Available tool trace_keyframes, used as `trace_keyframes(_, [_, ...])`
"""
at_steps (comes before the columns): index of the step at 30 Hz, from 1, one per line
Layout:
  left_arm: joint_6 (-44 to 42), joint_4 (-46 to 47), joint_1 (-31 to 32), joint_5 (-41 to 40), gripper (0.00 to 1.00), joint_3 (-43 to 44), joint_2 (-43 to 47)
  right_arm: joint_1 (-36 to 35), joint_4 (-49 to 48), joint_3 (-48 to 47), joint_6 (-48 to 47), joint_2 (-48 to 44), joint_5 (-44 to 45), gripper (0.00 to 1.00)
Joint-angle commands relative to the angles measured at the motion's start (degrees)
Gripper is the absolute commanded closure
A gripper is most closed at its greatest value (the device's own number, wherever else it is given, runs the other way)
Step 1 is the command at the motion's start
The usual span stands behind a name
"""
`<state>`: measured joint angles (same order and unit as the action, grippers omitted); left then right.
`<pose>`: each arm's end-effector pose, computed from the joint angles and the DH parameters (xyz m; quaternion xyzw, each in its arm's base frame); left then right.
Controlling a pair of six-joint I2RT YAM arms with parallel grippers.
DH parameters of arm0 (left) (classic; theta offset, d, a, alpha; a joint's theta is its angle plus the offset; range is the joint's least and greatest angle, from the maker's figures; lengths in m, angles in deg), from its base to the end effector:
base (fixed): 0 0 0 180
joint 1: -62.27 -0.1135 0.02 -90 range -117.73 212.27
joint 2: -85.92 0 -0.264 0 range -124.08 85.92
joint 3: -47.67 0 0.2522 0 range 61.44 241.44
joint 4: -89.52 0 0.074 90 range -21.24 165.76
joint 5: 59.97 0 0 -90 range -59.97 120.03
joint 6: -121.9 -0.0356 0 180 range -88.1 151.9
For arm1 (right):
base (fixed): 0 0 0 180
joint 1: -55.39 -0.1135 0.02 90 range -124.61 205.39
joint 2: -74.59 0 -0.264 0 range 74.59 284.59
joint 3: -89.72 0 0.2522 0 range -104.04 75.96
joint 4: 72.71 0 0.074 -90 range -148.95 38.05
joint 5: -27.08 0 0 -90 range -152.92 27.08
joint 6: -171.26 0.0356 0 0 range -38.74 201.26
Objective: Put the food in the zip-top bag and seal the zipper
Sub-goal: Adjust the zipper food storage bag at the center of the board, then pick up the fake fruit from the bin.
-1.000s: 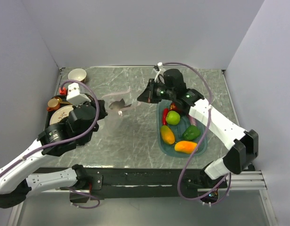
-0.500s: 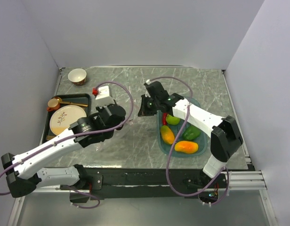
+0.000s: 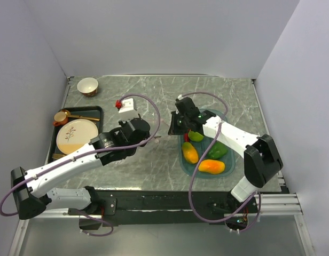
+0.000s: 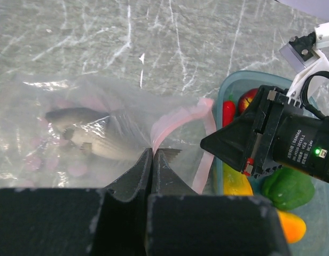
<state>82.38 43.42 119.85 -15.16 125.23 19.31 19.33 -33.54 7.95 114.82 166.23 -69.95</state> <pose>0.1520 -0.1923 0.3467 -0.1259 0.8289 -0.1438 0.5258 0.2785 0.2082 0.2516 -0.0418 0.9343 0.2465 0.2539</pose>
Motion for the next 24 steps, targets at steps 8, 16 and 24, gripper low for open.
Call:
trace_keyframes(8, [0.7, 9.4, 0.1, 4.9, 0.99, -2.4, -4.9, 5.1, 1.0, 2.7, -0.6, -15.6, -0.1, 0.48])
trace_keyframes(16, [0.8, 9.6, 0.1, 5.8, 0.99, -2.2, -5.6, 14.2, 2.1, 14.7, -1.5, -24.2, 3.8, 0.08])
trace_keyframes(24, [-0.1, 11.9, 0.1, 8.7, 0.99, -5.0, -1.9, 19.5, -0.1, 17.7, -2.6, -19.7, 3.3, 0.07])
